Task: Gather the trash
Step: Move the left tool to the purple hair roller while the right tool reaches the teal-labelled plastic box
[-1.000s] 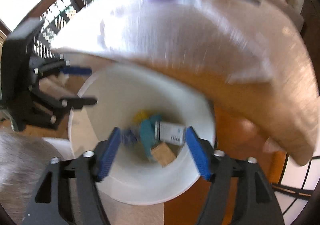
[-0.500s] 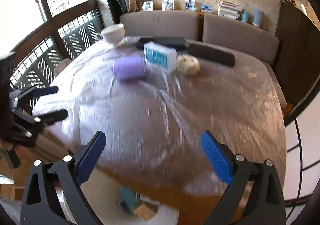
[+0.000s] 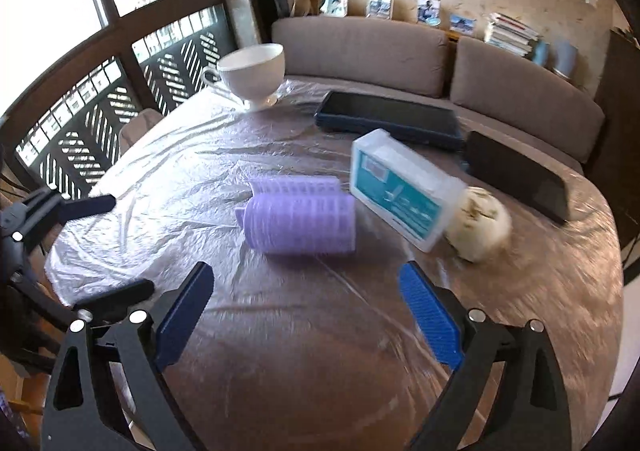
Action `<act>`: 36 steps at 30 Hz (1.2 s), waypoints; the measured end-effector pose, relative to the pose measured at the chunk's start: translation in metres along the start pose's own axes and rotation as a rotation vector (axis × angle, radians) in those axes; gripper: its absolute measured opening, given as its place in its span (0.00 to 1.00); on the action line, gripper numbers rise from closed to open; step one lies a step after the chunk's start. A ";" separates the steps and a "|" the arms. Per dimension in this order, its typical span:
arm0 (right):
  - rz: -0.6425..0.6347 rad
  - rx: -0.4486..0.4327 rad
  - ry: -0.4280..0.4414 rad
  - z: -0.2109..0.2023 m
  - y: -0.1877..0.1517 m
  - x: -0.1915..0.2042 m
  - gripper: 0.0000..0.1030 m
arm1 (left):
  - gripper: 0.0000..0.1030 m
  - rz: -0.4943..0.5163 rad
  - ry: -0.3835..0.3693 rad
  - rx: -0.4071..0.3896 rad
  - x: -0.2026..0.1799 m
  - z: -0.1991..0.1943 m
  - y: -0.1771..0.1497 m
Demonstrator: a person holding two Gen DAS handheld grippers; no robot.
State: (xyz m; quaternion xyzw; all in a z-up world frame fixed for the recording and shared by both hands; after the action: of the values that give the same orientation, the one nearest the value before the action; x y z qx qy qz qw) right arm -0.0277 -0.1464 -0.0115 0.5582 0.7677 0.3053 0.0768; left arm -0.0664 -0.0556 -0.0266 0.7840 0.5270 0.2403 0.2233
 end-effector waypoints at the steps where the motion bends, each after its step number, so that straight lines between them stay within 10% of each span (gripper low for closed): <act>1: -0.002 0.008 0.000 0.004 0.001 0.000 0.85 | 0.94 -0.008 -0.003 -0.002 0.004 0.001 0.002; 13: -0.013 0.023 0.020 0.021 0.009 0.003 0.69 | 0.94 0.008 -0.022 -0.015 0.007 0.018 0.018; 15: -0.010 0.022 0.050 0.014 0.010 0.002 0.45 | 0.94 0.017 -0.029 -0.017 0.005 0.021 0.022; 22: 0.056 0.029 0.068 0.006 0.008 -0.016 0.49 | 0.94 0.085 -0.072 -0.017 -0.010 0.038 0.039; 25: 0.094 0.009 0.061 0.002 0.010 -0.020 0.76 | 0.94 0.126 -0.073 -0.015 -0.016 0.041 0.042; 36: 0.036 0.018 0.057 0.017 0.016 0.010 0.76 | 0.94 0.141 -0.011 0.004 0.013 0.025 0.022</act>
State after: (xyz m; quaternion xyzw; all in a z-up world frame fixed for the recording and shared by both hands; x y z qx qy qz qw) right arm -0.0109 -0.1283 -0.0141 0.5637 0.7621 0.3156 0.0443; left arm -0.0311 -0.0538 -0.0315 0.8209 0.4697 0.2500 0.2072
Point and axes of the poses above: each gripper's, at about its wrist camera, not at the fingertips, and z roughly the way its jaws point, x to its left, y to its top, the point moved 7 cm from there along z, roughly the way its jaws point, and after that the axes turned 11 degrees about z, right-handed, at the moved point
